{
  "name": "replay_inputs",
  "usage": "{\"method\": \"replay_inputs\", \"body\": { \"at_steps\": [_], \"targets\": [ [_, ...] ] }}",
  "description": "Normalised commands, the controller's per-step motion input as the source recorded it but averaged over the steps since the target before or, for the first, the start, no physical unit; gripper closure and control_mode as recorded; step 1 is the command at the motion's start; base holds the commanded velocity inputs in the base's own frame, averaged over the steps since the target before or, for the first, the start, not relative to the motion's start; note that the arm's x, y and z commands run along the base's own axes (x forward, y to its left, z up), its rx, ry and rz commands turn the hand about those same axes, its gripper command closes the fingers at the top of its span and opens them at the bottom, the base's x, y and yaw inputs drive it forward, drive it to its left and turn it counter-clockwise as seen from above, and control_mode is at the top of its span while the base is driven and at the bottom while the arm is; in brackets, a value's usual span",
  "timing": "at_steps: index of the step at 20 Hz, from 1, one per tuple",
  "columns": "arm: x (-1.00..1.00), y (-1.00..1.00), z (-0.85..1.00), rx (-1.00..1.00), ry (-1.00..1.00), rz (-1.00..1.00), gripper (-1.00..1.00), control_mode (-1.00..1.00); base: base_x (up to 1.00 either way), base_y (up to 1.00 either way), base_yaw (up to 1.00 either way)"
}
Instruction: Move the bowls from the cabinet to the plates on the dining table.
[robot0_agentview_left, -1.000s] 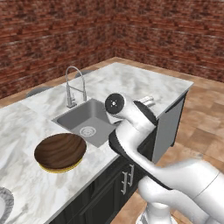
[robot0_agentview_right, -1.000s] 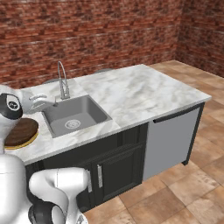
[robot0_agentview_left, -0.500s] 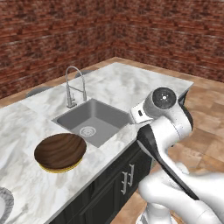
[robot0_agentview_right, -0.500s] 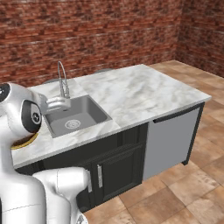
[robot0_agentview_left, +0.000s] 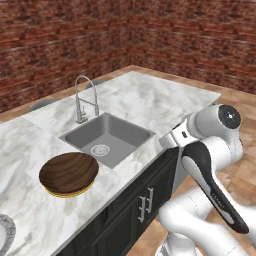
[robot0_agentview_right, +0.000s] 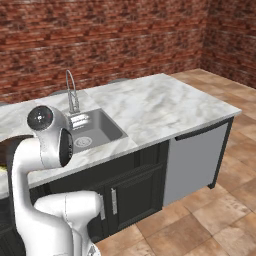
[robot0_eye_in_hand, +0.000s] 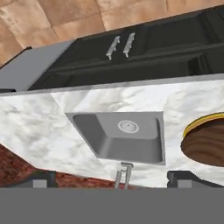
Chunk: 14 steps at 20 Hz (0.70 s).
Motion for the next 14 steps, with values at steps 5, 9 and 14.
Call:
{"method": "replay_inputs", "body": {
  "at_steps": [5,9,14],
  "targets": [
    [-0.08,0.00,-0.15,0.00,0.00,0.17,-1.00,-1.00,0.00,0.00,0.00],
    [-0.12,0.01,-0.37,-0.12,0.00,0.00,-1.00,-1.00,0.00,0.00,0.00],
    [-0.04,0.00,-0.34,-0.17,0.00,-0.06,-1.00,-1.00,0.00,0.00,0.00]
  ]
}}
